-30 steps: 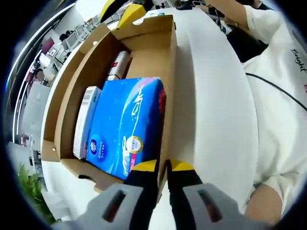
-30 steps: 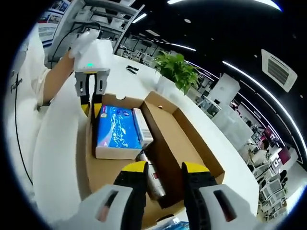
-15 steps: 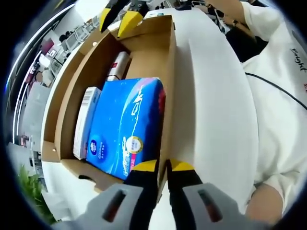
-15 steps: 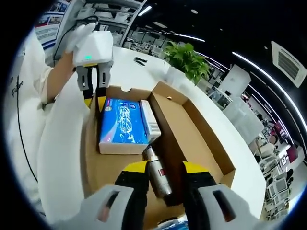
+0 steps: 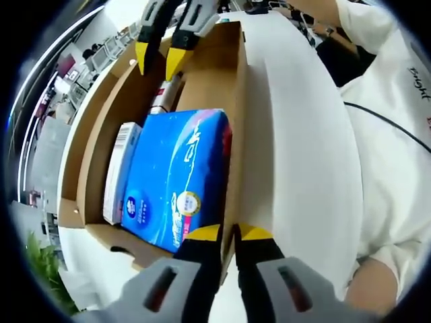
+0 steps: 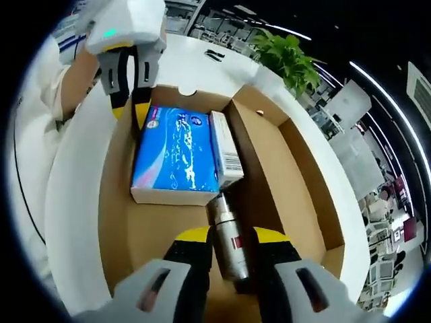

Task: Operate the shoe box by opening the lid, removing the specified soft item, and placing it in the target area until the item is outside and the box remains undamaged.

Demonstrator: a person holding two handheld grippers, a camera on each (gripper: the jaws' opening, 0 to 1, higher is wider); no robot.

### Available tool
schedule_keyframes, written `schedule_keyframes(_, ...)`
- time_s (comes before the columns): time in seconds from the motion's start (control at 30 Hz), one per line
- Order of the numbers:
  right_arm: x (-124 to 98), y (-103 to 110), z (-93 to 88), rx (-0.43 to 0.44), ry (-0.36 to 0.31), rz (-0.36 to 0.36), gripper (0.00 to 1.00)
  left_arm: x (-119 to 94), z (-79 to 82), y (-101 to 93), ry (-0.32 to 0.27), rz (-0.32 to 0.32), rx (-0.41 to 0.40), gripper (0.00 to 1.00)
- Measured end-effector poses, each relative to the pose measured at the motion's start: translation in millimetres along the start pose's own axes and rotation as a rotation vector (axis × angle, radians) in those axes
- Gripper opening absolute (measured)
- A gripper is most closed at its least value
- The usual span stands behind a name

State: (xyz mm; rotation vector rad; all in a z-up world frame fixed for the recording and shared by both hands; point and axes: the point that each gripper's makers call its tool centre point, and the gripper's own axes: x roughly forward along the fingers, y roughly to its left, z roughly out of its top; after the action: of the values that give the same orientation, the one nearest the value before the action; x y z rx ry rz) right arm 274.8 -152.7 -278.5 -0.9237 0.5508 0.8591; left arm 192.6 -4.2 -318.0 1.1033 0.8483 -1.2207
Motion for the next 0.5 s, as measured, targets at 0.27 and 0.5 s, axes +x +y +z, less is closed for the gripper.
schedule_keyframes(0.27,18.6,4.5,-1.6,-0.037,0.056,0.004,0.21,-0.5,-0.7,-0.5,-0.004,0.000,0.004,0.07)
schedule_keyframes(0.5,28.6,6.4,-10.9,-0.086,0.129,-0.015,0.21,-0.7,-1.1,-0.3,-0.006,0.004,0.005,0.07)
